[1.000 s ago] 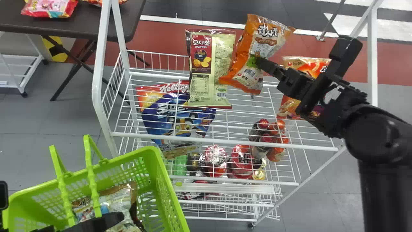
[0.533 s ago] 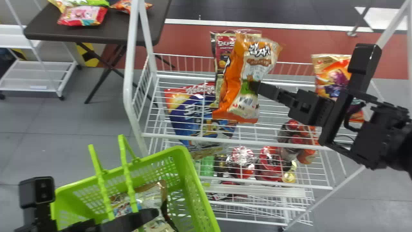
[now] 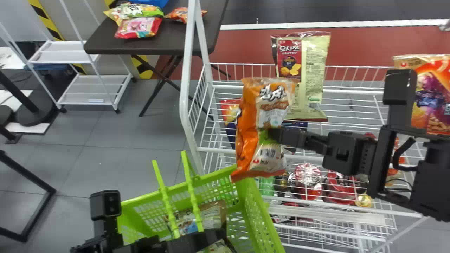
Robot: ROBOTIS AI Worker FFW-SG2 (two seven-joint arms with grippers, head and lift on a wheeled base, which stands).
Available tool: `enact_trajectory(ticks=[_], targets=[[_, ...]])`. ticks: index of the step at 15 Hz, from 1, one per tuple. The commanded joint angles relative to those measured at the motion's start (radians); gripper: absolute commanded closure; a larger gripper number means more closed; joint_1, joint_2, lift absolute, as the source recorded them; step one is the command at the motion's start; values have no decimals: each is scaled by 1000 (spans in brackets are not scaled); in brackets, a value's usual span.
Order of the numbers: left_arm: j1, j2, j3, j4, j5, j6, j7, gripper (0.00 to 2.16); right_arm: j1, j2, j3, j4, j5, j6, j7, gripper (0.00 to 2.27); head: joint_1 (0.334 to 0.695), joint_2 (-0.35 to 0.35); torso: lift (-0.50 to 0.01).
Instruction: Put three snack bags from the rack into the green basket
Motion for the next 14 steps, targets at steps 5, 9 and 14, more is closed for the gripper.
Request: enact_trajectory(ticks=[5,9,14], targets=[[-4,-1,-3,-3,-3,2,-4,2148,-15,9,164,-1,115,63,0,2250,695,255,0],[-9,-1,-11,-1,-3,2,-4,2148,-9,12,216,19,89,60,0,2250,695,311,0],[-14,-1,-15,-1,-3,2,-1,2148,1,19,233,47,88,35,-9,2250,695,350,0]])
